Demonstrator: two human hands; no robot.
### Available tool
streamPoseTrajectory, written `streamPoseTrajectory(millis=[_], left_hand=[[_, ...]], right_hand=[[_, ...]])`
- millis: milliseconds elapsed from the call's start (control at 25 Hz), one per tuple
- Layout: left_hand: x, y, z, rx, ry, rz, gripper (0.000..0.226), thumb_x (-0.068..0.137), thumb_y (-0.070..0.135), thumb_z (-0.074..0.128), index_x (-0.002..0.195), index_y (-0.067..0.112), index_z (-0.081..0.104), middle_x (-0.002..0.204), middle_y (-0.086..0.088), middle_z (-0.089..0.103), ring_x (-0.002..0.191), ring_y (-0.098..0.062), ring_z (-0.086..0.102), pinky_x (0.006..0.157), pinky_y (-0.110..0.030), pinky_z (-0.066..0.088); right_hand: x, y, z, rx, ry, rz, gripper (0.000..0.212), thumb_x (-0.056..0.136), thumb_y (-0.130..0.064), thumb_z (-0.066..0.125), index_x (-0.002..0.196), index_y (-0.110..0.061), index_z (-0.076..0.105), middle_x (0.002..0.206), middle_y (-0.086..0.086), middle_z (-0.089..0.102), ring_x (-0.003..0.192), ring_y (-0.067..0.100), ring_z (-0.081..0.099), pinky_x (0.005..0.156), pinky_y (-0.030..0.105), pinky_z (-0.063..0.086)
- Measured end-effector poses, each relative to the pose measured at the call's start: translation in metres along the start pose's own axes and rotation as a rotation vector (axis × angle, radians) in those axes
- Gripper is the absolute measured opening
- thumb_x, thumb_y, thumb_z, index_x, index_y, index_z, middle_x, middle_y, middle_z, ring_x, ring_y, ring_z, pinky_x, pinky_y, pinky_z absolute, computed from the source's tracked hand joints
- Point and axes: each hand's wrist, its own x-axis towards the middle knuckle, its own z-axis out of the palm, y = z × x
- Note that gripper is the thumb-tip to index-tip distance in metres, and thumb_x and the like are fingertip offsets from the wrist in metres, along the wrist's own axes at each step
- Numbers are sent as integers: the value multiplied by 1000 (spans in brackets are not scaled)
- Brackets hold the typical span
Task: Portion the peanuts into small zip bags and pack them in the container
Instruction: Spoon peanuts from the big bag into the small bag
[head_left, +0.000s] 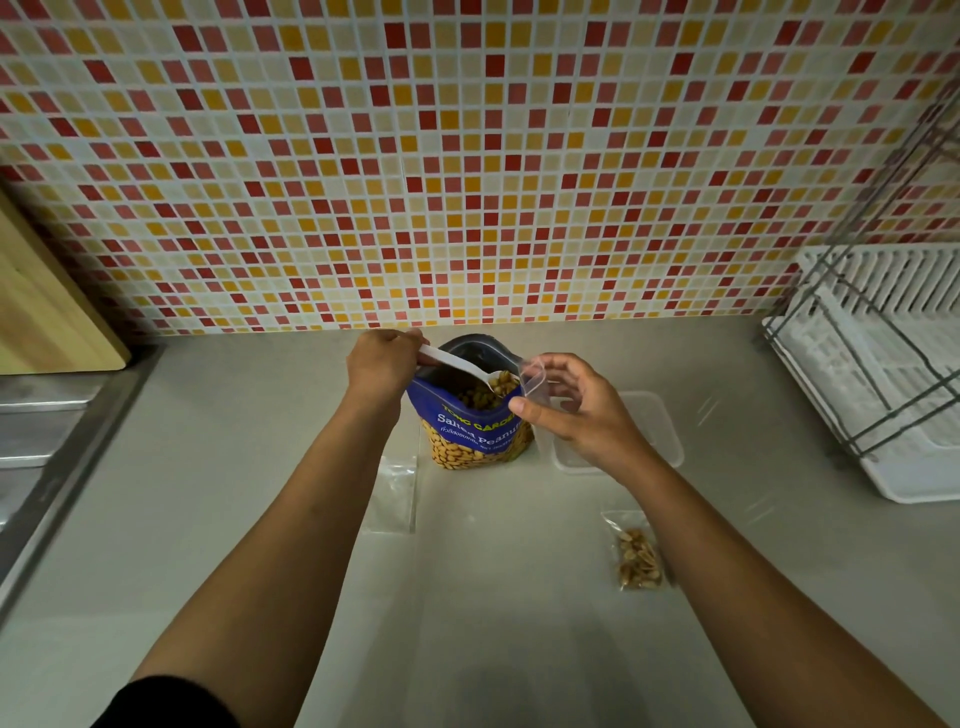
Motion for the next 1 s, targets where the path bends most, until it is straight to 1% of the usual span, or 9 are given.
streamPoseTrajectory(millis=[120, 280, 360, 400, 520, 600, 800, 920, 1000], left_hand=[[3, -1, -5, -13, 17, -40, 13, 94, 24, 52, 103, 15, 54, 99, -2, 60, 95, -18, 57, 76, -31, 41], [7, -2, -19, -41, 43, -102, 9, 95, 23, 48, 94, 15, 53, 103, -6, 63, 101, -22, 61, 78, -33, 36], [8, -2, -26, -21, 56, -112, 12, 96, 22, 47, 88, 15, 53, 103, -7, 63, 101, -23, 62, 81, -34, 38], [9, -1, -30, -23, 64, -118, 13, 96, 22, 47, 89, 14, 55, 102, -7, 63, 99, -22, 62, 83, -34, 40], [9, 8, -39, -94, 83, -122, 24, 96, 22, 48, 115, 11, 56, 108, -7, 65, 95, -19, 64, 79, -30, 40], [8, 18, -44, -162, 90, -121, 29, 96, 22, 49, 123, 14, 52, 114, -5, 65, 94, -17, 64, 76, -28, 39], [2, 37, -43, -133, 39, -65, 29, 95, 21, 51, 123, 14, 52, 116, -4, 65, 91, -15, 63, 57, -21, 38], [1, 46, -38, -60, 31, -13, 25, 94, 23, 52, 117, 13, 55, 114, -4, 66, 90, -16, 64, 61, -19, 39], [-3, 54, -34, -6, 8, 86, 18, 94, 23, 52, 107, 12, 59, 110, -4, 67, 88, -16, 65, 62, -19, 44]], right_hand=[[-1, -2, 0, 41, 55, -1, 48, 71, -32, 78, 112, -29, 53, 116, -10, 61, 110, 12, 55, 86, 26, 48], [-1, -9, 0, -27, 149, -22, 51, 69, -27, 81, 112, -25, 55, 111, -10, 59, 105, 10, 53, 69, 3, 42], [-1, -14, 1, -112, 152, -38, 54, 69, -27, 81, 116, -20, 55, 110, -8, 58, 102, 9, 52, 65, 0, 40], [-1, -17, 3, -163, 149, -50, 55, 69, -27, 81, 117, -19, 55, 109, -8, 58, 101, 9, 51, 68, 3, 42], [4, -21, 9, -356, 162, -104, 59, 66, -34, 82, 116, -19, 56, 109, -4, 61, 102, 15, 54, 85, 33, 50], [8, -25, 14, -466, 159, -97, 61, 65, -39, 81, 117, -19, 55, 112, -3, 62, 106, 19, 53, 89, 43, 49], [17, -28, 26, -517, 134, -56, 63, 64, -48, 78, 117, -22, 55, 118, -4, 62, 110, 18, 52, 91, 45, 48], [19, -29, 30, -382, 132, -15, 62, 62, -48, 78, 113, -24, 55, 115, -6, 62, 108, 15, 55, 90, 43, 51], [18, -32, 32, -308, 142, 0, 59, 64, -46, 79, 112, -23, 56, 115, -6, 62, 107, 14, 55, 91, 39, 50]])
